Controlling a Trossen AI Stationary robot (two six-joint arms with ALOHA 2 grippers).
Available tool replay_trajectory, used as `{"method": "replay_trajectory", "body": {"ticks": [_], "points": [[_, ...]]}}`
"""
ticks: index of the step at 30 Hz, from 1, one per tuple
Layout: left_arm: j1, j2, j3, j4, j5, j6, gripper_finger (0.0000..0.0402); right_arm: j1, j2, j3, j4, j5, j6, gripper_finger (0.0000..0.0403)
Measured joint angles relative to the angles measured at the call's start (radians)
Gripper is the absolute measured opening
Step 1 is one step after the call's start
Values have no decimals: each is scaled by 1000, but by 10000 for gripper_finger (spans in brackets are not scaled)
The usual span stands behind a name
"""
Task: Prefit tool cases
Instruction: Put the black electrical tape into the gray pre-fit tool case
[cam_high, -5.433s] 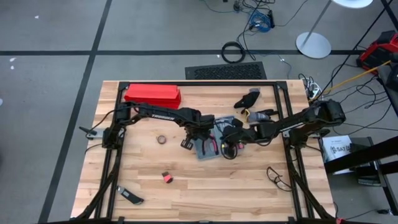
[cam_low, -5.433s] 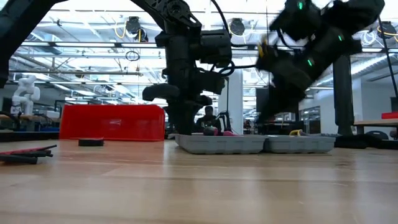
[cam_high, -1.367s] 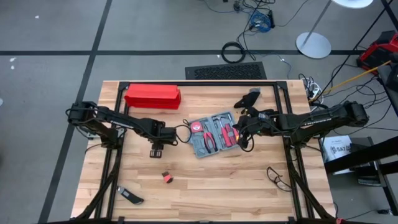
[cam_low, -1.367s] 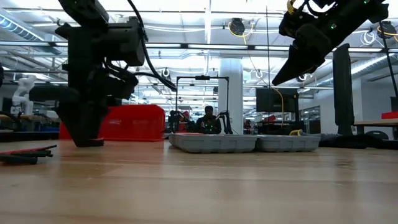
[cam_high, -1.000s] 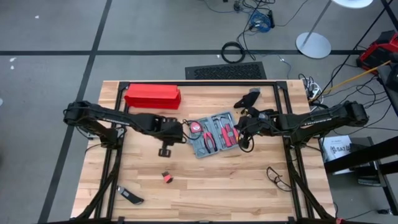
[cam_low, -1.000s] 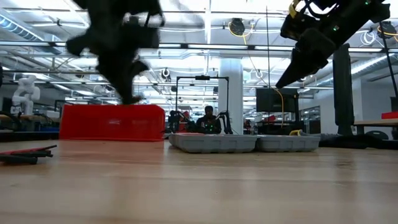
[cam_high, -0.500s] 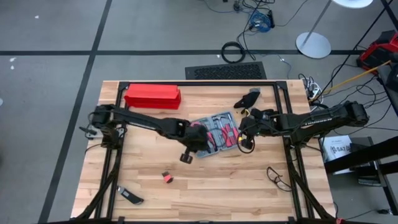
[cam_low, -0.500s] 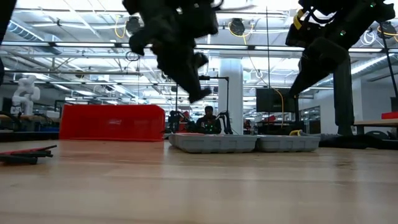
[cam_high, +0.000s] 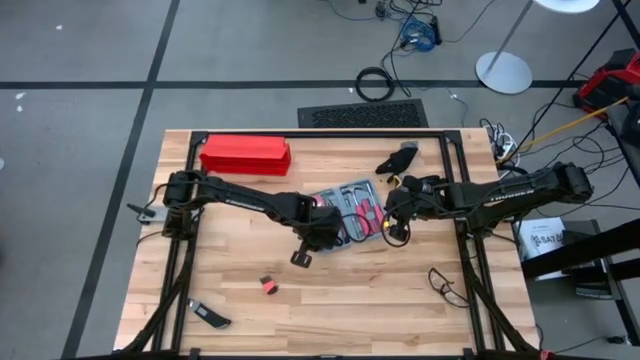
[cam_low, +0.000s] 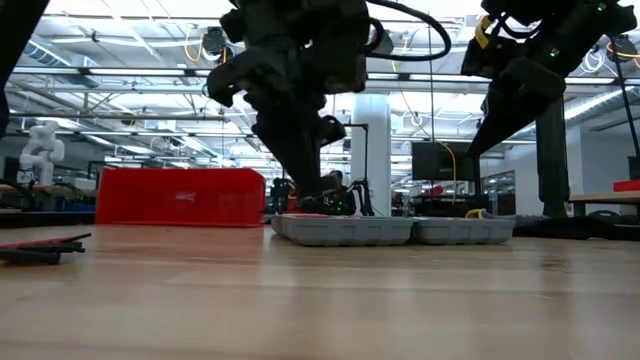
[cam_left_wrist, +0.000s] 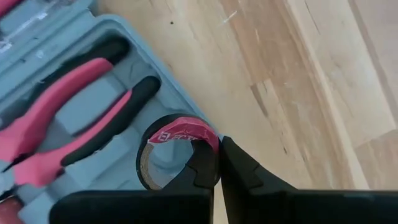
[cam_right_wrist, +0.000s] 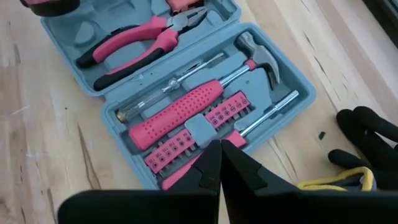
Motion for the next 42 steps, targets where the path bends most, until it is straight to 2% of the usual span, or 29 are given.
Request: {"method": "replay_trajectory", "body": {"ticks": [13,21,27,31,33,35,38,40,42], "points": [[29,46,0,31,66,0,9,56,0,0,20,0,15,0],[28,46,0,17,71,-38,80,57,0,0,23,1,16,0],[29,45,0,24,69,-39,89,57,0,0,22,1,19,0],[33,23,0,-23,62,-45,90,57,0,0,23,1,19,0],[39,4,0,-66,26,-41,90,57,0,0,34,1,17,0],[51,-24,0,-125,-65,-20,91,64,6,-4,90,-3,-1,0],[78,-75,-1,-141,-231,23,91,70,31,-53,303,-70,-45,0],[109,-93,0,-111,-268,73,91,68,73,-97,473,-109,-60,0],[152,-93,0,-71,-257,112,91,67,141,-137,633,-110,-69,0]]}}
